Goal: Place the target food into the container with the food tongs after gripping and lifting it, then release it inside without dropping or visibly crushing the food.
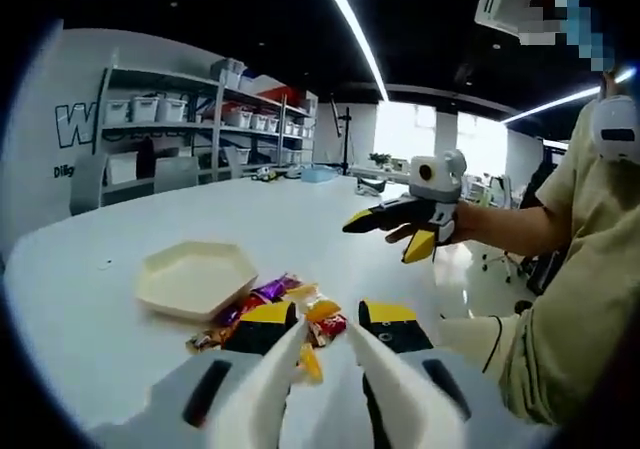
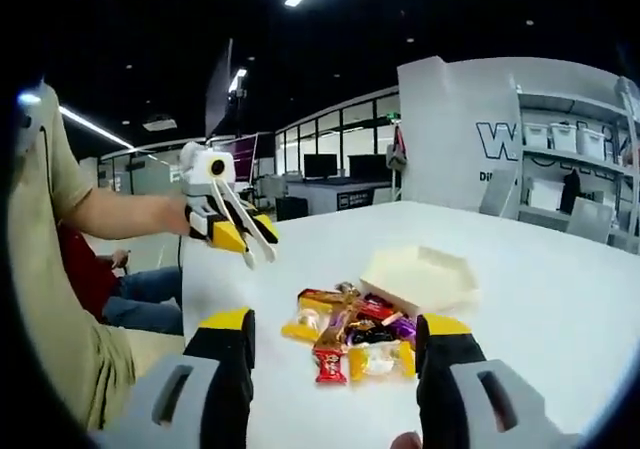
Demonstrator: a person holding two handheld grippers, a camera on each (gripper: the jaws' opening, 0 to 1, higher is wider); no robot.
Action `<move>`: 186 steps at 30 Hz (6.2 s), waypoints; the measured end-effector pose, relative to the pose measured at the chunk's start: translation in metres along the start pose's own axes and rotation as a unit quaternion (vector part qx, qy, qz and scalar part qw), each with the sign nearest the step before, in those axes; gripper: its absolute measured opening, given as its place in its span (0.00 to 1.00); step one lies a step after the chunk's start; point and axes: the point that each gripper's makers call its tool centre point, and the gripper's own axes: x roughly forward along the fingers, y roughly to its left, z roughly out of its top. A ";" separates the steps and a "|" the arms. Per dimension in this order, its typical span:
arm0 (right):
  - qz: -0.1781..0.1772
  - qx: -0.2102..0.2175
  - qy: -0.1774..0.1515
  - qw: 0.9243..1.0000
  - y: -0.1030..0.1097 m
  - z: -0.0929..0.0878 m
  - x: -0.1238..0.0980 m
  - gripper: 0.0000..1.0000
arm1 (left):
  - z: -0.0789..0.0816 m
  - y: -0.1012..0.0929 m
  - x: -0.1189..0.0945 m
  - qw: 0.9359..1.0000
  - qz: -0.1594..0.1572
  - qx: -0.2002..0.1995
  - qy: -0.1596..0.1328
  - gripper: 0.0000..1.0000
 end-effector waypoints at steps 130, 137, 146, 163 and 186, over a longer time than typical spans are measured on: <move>-0.041 0.003 0.008 0.999 -0.021 0.028 -0.008 0.61 | 0.028 0.122 0.080 0.992 0.062 -0.004 0.106 0.22; -0.042 0.004 0.007 0.999 -0.025 0.029 -0.006 0.61 | 0.038 0.138 0.097 0.991 0.053 0.019 0.118 0.22; -0.043 0.005 0.006 0.999 -0.027 0.028 -0.005 0.61 | 0.042 0.155 0.120 0.989 0.046 0.045 0.135 0.22; -0.050 0.011 0.009 0.999 -0.032 0.022 -0.012 0.61 | 0.028 0.184 0.147 0.984 0.044 0.057 0.164 0.22; -0.046 0.010 0.010 0.999 -0.026 0.022 -0.010 0.61 | 0.035 0.203 0.157 0.980 0.063 0.064 0.180 0.23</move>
